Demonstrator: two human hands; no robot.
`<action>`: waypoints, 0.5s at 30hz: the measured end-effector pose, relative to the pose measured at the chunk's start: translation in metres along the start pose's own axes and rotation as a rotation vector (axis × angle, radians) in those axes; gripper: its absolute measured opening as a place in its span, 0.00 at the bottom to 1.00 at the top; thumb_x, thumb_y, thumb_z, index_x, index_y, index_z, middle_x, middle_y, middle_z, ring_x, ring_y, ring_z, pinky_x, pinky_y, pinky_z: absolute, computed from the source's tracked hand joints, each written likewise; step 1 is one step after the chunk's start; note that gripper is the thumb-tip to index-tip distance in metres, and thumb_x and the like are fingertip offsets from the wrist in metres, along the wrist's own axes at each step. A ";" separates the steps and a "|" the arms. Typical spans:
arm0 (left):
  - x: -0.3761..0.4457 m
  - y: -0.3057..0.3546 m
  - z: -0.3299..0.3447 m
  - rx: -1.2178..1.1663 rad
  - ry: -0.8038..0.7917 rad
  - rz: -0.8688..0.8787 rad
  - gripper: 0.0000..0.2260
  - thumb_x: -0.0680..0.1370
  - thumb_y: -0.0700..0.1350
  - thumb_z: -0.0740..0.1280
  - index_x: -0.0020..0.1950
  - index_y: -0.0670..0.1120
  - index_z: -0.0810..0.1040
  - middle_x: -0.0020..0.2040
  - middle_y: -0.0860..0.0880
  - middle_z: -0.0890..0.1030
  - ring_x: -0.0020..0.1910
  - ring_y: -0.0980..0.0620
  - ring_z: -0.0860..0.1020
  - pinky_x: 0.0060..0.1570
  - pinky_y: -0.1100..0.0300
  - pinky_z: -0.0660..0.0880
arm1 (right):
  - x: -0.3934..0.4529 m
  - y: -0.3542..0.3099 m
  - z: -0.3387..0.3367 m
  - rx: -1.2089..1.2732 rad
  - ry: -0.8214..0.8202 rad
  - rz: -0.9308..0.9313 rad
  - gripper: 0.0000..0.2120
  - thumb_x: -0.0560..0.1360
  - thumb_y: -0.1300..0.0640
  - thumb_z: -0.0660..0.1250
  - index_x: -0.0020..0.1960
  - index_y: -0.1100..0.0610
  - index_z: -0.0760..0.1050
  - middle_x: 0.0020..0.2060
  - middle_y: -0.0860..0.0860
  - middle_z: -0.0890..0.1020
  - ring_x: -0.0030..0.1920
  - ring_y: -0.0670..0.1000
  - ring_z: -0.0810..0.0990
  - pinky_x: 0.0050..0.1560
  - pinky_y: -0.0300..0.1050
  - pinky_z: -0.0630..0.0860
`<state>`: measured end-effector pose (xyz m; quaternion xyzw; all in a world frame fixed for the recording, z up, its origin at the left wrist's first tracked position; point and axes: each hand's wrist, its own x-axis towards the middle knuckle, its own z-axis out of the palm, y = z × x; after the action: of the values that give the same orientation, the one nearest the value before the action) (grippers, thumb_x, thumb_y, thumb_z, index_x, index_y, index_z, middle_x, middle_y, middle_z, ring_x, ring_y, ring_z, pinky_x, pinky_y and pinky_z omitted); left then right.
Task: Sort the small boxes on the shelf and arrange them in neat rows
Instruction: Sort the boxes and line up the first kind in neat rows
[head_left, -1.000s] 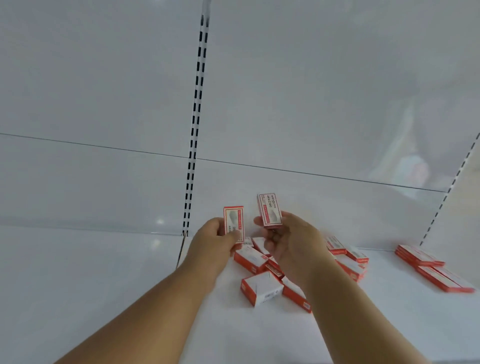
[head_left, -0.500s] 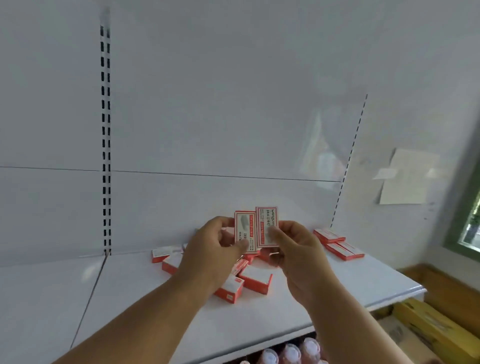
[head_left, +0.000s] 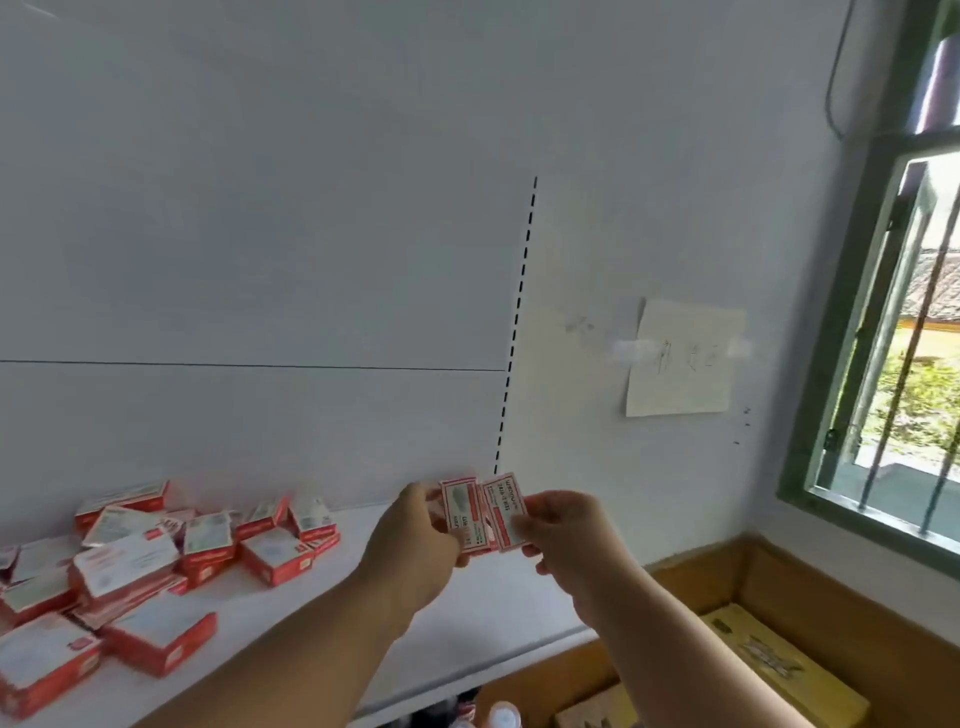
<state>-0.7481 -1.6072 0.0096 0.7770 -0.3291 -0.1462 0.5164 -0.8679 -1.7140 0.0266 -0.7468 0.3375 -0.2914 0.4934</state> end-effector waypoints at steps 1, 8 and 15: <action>0.011 0.001 0.011 0.017 0.011 -0.029 0.15 0.78 0.42 0.69 0.58 0.54 0.67 0.51 0.52 0.80 0.46 0.53 0.82 0.42 0.61 0.80 | 0.016 0.007 -0.007 -0.013 -0.011 0.012 0.09 0.77 0.63 0.66 0.41 0.54 0.81 0.36 0.56 0.83 0.34 0.51 0.75 0.32 0.43 0.72; 0.069 -0.002 0.041 0.111 0.154 -0.221 0.06 0.71 0.37 0.67 0.40 0.48 0.74 0.43 0.45 0.84 0.42 0.43 0.84 0.43 0.50 0.82 | 0.109 0.038 -0.017 -0.079 -0.113 0.152 0.03 0.72 0.67 0.68 0.43 0.60 0.78 0.35 0.55 0.78 0.30 0.50 0.74 0.30 0.40 0.73; 0.082 0.000 0.053 0.090 0.104 -0.323 0.04 0.72 0.36 0.67 0.45 0.39 0.81 0.33 0.40 0.84 0.27 0.45 0.82 0.29 0.58 0.77 | 0.131 0.052 0.000 -0.492 -0.133 0.021 0.05 0.70 0.62 0.66 0.37 0.55 0.73 0.36 0.53 0.78 0.35 0.54 0.77 0.31 0.40 0.74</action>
<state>-0.7170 -1.6990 -0.0034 0.8485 -0.1791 -0.1722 0.4673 -0.8006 -1.8326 -0.0081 -0.8584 0.3725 -0.1456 0.3211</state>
